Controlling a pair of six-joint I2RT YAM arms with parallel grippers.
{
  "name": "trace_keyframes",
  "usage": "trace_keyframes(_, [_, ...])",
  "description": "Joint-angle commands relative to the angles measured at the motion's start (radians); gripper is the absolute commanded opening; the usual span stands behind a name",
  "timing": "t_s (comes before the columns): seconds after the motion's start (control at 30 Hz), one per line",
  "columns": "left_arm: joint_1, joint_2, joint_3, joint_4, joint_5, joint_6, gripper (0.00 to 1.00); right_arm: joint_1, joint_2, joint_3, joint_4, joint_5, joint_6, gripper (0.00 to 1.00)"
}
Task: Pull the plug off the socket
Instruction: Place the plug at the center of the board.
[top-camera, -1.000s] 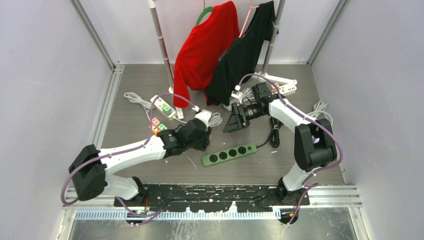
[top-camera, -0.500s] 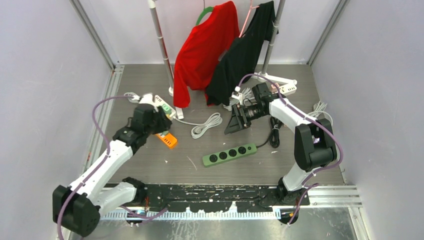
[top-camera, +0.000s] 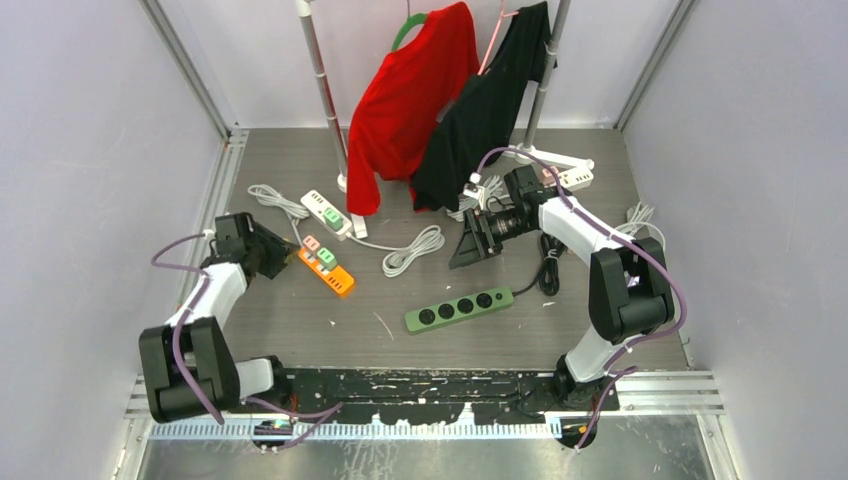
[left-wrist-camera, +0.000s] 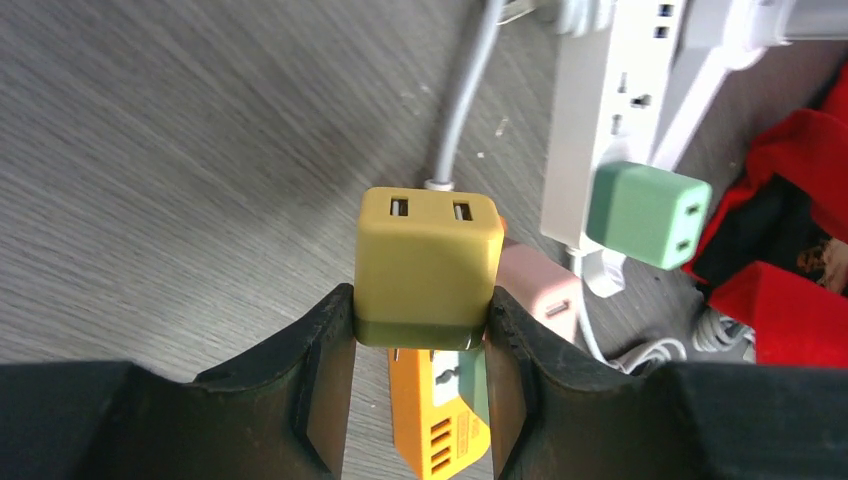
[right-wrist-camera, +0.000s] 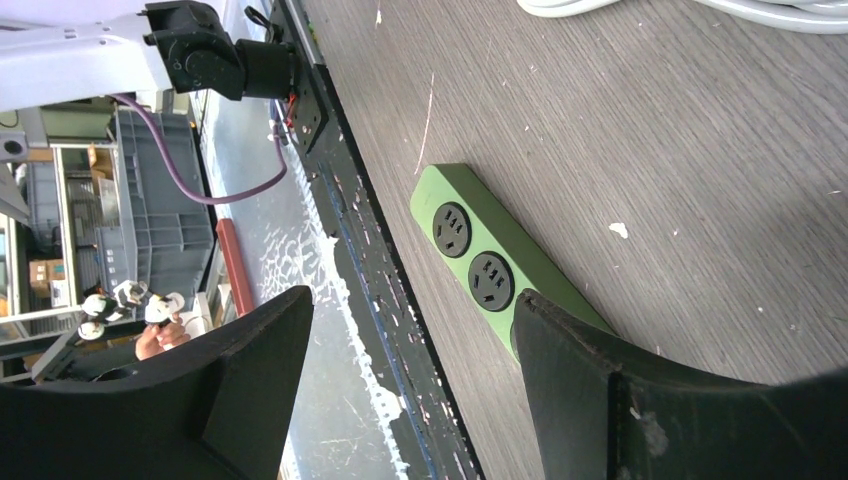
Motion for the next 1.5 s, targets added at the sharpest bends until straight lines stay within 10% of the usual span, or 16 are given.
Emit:
trace_keyframes(0.0, [0.012, 0.09, 0.071, -0.018, -0.039, -0.084, 0.0, 0.0, -0.048, 0.022, 0.008, -0.01, -0.021, 0.79])
trace_keyframes(0.27, [0.018, 0.279, 0.165, -0.057, -0.149, -0.094, 0.03, 0.004, -0.047, 0.02, 0.011, -0.011, -0.025, 0.79])
trace_keyframes(0.67, [0.027, 0.273, 0.186, -0.072, -0.192, -0.083, 0.84, 0.004, -0.047, 0.018, 0.005, -0.01, -0.036, 0.79])
trace_keyframes(0.93, [0.026, 0.003, 0.139, -0.111, -0.136, -0.044, 0.85, 0.005, -0.07, 0.041, -0.064, -0.002, -0.118, 0.78])
trace_keyframes(1.47, [-0.108, -0.522, -0.091, 0.243, 0.587, 0.06, 0.93, -0.084, -0.271, 0.081, -0.388, -0.069, -0.574, 0.79])
